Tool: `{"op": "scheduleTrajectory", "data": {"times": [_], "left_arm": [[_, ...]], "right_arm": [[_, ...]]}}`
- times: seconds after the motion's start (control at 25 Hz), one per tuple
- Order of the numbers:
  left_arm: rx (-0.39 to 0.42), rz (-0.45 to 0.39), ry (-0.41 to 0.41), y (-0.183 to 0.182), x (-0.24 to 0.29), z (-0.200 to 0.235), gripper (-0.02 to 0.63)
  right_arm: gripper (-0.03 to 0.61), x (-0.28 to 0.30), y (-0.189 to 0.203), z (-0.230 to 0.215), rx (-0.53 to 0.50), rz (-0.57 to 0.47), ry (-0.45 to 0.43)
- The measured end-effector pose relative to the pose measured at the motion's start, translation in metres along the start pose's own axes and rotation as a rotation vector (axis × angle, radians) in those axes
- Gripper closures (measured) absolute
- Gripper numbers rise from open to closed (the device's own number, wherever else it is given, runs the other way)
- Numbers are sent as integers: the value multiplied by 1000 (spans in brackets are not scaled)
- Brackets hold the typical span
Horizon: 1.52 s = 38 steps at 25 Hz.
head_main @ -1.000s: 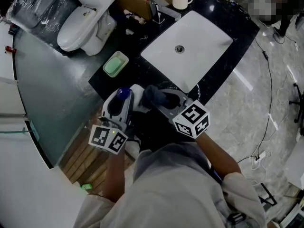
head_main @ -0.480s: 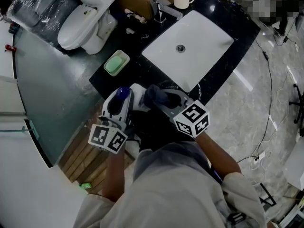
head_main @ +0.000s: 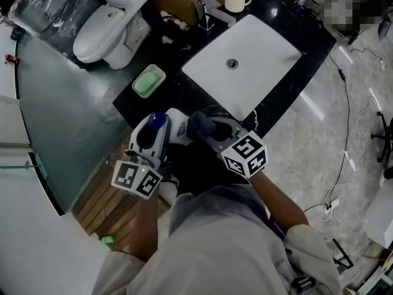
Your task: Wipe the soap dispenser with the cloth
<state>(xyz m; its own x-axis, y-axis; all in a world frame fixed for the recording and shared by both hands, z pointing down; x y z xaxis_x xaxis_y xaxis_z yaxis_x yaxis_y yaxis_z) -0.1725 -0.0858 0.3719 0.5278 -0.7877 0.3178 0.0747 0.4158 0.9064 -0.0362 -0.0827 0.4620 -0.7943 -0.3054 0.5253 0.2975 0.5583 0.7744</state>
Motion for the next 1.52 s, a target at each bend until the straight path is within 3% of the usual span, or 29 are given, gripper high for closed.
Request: {"op": "scheduleTrajectory", "data": {"times": [1.52], "left_arm": [[-6,-8,-14,-1,2,1,517]], "right_arm": [[459,8,35,-7,15,206,67]]}}
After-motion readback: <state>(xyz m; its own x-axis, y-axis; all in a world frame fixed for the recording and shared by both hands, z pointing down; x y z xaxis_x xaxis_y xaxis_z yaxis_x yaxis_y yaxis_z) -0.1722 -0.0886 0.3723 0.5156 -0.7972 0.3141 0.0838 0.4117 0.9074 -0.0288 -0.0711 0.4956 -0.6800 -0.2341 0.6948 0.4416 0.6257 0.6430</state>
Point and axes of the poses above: the fingertips, and each gripper's own axes: x forward along the fingers, z to its left, y out of its underside, the point moved 4 cm from there along -x, backward along the fingers, and after that the axes turned 14 degrees about z, right-handed, at the moved point
